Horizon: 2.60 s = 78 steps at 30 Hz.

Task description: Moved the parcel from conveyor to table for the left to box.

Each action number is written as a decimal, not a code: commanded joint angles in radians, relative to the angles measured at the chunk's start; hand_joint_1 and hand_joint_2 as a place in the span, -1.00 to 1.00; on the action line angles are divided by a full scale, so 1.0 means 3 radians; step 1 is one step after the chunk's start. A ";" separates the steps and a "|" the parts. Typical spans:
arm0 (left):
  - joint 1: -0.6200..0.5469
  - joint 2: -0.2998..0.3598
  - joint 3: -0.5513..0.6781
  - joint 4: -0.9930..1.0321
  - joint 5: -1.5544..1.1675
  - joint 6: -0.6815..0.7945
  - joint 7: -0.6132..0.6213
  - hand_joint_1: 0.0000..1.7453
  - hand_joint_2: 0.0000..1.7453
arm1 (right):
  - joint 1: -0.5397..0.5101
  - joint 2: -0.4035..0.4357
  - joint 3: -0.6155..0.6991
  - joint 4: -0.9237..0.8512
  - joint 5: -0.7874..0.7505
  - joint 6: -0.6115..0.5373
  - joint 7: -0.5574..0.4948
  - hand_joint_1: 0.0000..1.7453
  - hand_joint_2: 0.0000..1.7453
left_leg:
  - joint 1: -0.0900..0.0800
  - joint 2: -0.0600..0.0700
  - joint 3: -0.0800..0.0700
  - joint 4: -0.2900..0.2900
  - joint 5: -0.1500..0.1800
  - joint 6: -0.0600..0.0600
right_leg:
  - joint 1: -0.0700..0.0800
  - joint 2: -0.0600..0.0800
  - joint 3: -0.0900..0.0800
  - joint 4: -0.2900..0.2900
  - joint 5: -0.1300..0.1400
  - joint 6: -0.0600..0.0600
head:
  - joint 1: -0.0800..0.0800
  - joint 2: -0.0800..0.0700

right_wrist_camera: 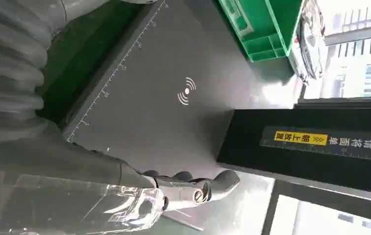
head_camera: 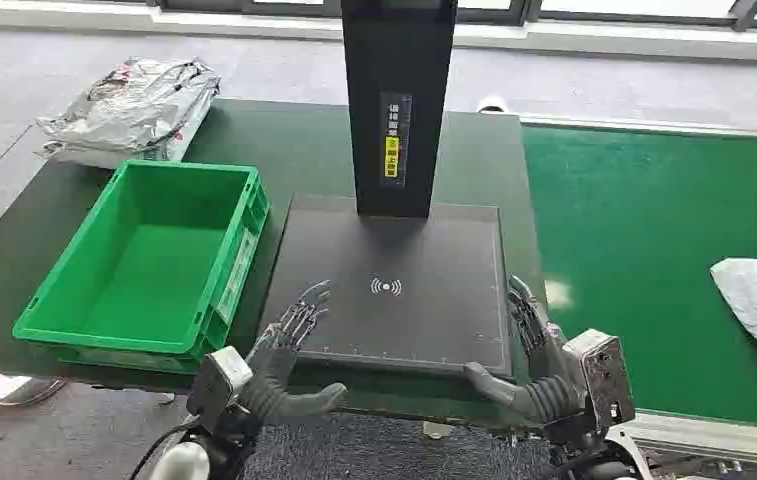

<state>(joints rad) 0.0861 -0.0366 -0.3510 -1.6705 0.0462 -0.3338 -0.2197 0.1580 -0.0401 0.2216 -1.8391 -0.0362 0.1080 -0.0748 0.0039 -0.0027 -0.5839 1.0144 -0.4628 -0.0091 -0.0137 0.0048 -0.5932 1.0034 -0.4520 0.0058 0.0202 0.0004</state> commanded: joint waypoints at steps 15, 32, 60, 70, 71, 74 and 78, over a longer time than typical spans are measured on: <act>0.0105 0.0039 -0.0052 -0.0073 -0.0009 0.0166 0.0058 -1.00 1.00 | -0.0146 -0.0193 -0.0266 0.0409 0.0204 -0.0112 0.0019 -1.00 1.00 | 0.0001 0.0003 0.0012 -0.0010 0.0000 0.0002 | 0.0002 0.0000 0.0014 -0.0012 0.0001 -0.0001 | 0.0000 0.0000; -0.0041 0.0023 -0.0018 0.0094 0.0024 -0.0063 0.0140 -1.00 1.00 | -0.1971 -0.1081 -0.1548 0.3332 0.3195 -0.0838 0.0949 -1.00 1.00 | -0.0003 -0.0003 0.0009 -0.0004 0.0009 0.0011 | -0.0003 -0.0004 0.0016 -0.0014 0.0014 0.0010 | 0.0000 0.0000; -0.0061 0.0176 -0.0037 0.0149 0.0340 -0.0054 -0.0011 -1.00 1.00 | -0.2469 -0.1162 -0.1857 0.4732 0.2361 -0.0969 0.0528 -1.00 1.00 | -0.0009 -0.0006 0.0002 -0.0001 0.0008 0.0011 | -0.0008 -0.0004 0.0008 -0.0005 0.0011 0.0011 | 0.0000 -0.0001; -0.0067 0.0176 -0.0022 0.0155 0.0347 -0.0057 -0.0013 -1.00 1.00 | -0.2418 -0.1189 -0.1879 0.4734 0.2281 -0.1002 0.0488 -1.00 1.00 | -0.0007 -0.0007 0.0005 -0.0002 0.0008 0.0010 | -0.0007 -0.0005 0.0010 -0.0008 0.0012 0.0010 | 0.0000 -0.0001; -0.0063 0.0172 -0.0016 0.0157 0.0364 -0.0058 -0.0019 -1.00 1.00 | -0.2413 -0.1183 -0.1880 0.4721 0.2275 -0.1014 0.0490 -1.00 1.00 | -0.0007 -0.0006 0.0008 -0.0008 0.0010 0.0010 | -0.0007 -0.0004 0.0013 -0.0013 0.0014 0.0009 | 0.0000 0.0000; -0.0069 0.0172 -0.0026 0.0166 0.0386 -0.0081 -0.0026 -1.00 1.00 | -0.2353 -0.1182 -0.1868 0.4645 0.2230 -0.1028 0.0497 -1.00 1.00 | -0.0006 -0.0007 0.0004 -0.0002 0.0008 0.0011 | -0.0005 -0.0005 0.0011 -0.0010 0.0013 0.0011 | 0.0000 -0.0001; -0.0077 0.0118 -0.0024 0.0173 0.0385 -0.0097 -0.0019 -1.00 1.00 | -0.2317 -0.1265 -0.1822 0.4644 0.2253 -0.1036 0.0572 -1.00 1.00 | -0.0007 -0.0010 0.0005 -0.0003 0.0009 0.0011 | -0.0006 -0.0008 0.0012 -0.0010 0.0012 0.0011 | 0.0000 0.0000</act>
<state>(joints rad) 0.0949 -0.0008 -0.3510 -1.6724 0.1598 -0.3563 -0.2296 -0.5253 -0.4261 -0.2758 -0.4852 0.6378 -0.1999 0.0732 0.0013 -0.0059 -0.5849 1.0154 -0.4605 -0.0055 -0.0163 0.0028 -0.5925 1.0030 -0.4489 0.0099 0.0202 0.0004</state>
